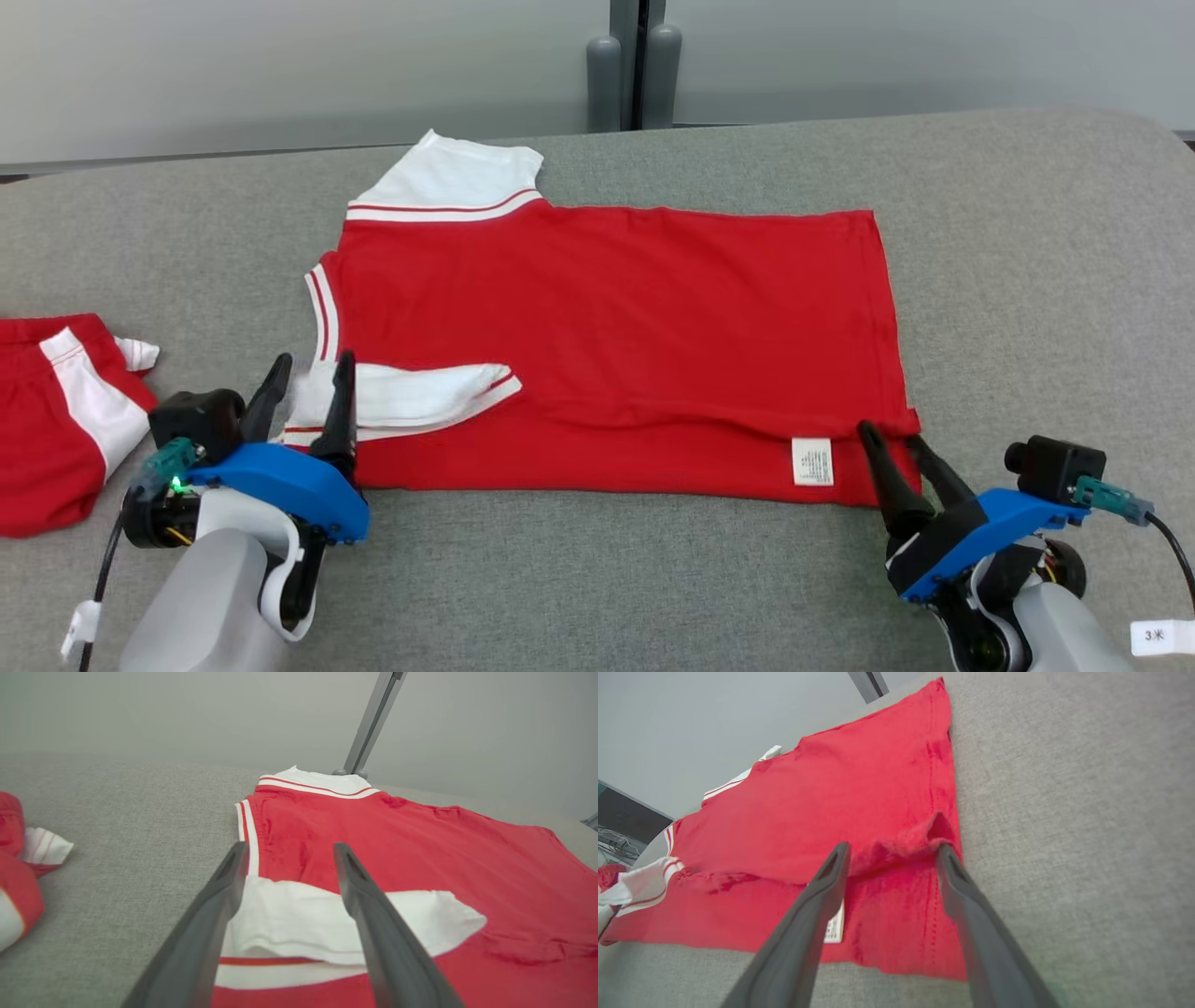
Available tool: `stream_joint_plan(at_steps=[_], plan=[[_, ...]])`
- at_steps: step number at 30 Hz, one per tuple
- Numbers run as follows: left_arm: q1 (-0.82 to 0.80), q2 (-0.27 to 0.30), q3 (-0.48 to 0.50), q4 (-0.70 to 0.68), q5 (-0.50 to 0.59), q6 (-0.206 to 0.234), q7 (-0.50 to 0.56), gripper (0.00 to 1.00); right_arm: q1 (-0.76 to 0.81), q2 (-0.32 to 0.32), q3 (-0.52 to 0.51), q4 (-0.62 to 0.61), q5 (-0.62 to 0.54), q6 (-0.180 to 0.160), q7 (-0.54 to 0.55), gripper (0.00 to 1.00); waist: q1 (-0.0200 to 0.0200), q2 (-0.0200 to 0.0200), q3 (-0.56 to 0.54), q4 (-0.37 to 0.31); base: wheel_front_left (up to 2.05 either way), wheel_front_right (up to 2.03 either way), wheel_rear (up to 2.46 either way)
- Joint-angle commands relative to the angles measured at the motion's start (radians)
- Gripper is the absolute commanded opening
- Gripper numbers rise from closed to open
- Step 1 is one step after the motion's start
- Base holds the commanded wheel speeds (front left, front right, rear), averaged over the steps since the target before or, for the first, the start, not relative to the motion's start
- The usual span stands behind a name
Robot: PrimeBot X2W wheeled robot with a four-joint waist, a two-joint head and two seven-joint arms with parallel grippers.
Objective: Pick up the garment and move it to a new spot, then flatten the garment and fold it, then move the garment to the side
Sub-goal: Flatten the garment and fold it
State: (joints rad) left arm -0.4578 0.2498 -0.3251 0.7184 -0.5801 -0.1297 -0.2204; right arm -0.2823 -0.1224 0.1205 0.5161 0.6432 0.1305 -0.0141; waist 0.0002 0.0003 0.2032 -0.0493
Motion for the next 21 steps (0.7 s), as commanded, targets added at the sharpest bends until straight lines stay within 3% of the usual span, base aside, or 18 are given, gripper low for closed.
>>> stream_joint_plan(at_steps=[1,11,21], plan=[[-0.008,0.003,-0.005,0.008,0.005,-0.001,-0.015,1.0,0.005,-0.015,0.011,0.008,-0.013,0.0,-0.025,1.0,-0.0002,-0.0003,-0.008,0.003,0.0,0.0,0.0],[0.095,0.016,0.002,0.061,0.011,0.001,-0.044,1.0,0.067,-0.066,0.053,0.056,-0.032,0.0,-0.1,1.0,-0.0002,-0.0003,-0.039,0.002,0.0,0.0,0.0],[0.072,0.001,-0.031,0.159,0.04,0.016,-0.043,1.0,0.006,-0.057,0.098,0.143,-0.089,0.0,-0.091,1.0,-0.0002,-0.0003,-0.018,0.003,0.0,0.0,0.0]])
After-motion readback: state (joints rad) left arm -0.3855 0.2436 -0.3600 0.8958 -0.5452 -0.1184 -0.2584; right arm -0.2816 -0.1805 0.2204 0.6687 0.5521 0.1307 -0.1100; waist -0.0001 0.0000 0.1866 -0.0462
